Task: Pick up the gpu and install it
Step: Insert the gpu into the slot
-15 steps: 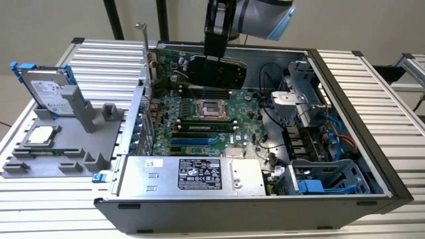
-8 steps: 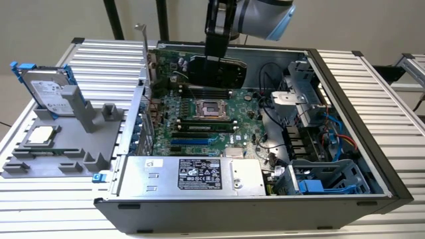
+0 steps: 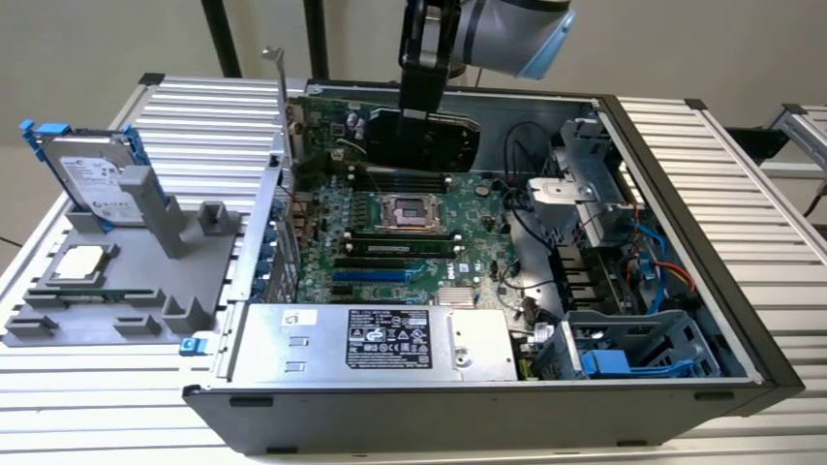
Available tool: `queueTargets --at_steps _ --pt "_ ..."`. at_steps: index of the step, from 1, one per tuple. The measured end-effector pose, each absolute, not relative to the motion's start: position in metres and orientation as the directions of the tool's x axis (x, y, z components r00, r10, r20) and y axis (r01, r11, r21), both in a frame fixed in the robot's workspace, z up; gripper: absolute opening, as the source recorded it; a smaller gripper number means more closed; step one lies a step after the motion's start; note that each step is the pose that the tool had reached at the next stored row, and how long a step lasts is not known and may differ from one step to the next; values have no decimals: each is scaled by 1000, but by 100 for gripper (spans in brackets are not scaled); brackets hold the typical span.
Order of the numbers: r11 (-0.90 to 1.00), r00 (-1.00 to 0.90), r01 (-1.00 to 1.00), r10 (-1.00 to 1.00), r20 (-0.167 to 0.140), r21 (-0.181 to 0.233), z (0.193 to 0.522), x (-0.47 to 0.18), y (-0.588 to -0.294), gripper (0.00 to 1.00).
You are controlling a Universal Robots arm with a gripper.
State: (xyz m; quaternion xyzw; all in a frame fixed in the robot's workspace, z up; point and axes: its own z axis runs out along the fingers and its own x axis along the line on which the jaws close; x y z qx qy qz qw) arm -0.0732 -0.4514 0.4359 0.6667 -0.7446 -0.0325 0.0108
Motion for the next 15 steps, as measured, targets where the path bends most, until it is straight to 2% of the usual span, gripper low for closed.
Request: queueTargets --at_steps 15 --pt "109 -110 -992 -994 -27 63 436 -73 -451 0"
